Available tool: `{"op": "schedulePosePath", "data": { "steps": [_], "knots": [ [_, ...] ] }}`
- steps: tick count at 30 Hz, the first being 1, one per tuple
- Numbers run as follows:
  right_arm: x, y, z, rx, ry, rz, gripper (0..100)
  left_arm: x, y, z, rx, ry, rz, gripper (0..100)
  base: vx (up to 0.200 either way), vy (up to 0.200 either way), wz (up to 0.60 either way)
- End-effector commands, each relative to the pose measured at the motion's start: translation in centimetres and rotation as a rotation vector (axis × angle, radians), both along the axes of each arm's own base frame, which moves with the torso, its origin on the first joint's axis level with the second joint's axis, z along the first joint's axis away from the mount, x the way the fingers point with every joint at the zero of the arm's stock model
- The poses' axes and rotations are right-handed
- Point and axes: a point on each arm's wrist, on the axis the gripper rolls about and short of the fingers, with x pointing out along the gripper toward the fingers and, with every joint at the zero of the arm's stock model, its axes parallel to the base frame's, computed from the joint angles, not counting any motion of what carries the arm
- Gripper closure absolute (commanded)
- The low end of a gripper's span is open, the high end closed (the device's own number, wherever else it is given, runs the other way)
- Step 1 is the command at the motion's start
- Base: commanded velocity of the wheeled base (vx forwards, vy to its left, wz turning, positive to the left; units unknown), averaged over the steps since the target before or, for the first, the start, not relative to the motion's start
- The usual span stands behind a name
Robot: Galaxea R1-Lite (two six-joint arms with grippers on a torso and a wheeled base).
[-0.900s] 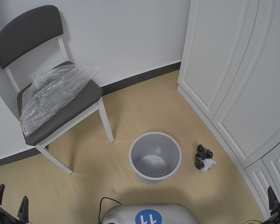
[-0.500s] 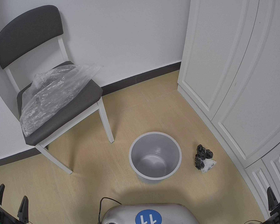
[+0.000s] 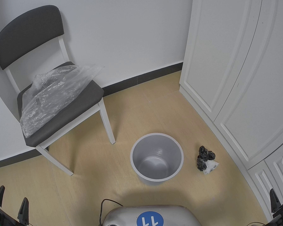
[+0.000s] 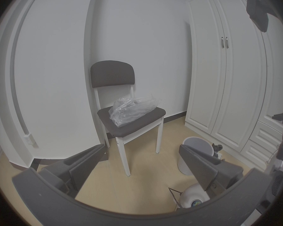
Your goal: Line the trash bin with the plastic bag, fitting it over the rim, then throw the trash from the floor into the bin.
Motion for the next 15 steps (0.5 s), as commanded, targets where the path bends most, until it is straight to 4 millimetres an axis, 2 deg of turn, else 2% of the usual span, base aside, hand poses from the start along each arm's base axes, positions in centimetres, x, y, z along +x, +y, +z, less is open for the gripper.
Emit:
{"op": "schedulePosePath", "data": {
  "steps": [1, 9, 15],
  "knots": [
    [0.0, 0.0, -0.46, -0.006, -0.002, 0.001, 0, 0.01, 0.01, -0.53, -0.006, 0.002, 0.005, 0, 0.0, 0.0, 0.0],
    [0.01, 0.03, -0.48, -0.037, 0.001, 0.018, 0, 0.01, -0.08, -0.49, 0.042, -0.002, -0.033, 0, 0.0, 0.0, 0.0],
    [0.01, 0.02, -0.49, -0.011, -0.002, 0.013, 0, 0.01, -0.05, -0.53, 0.0, 0.001, -0.018, 0, 0.0, 0.0, 0.0]
  ]
}}
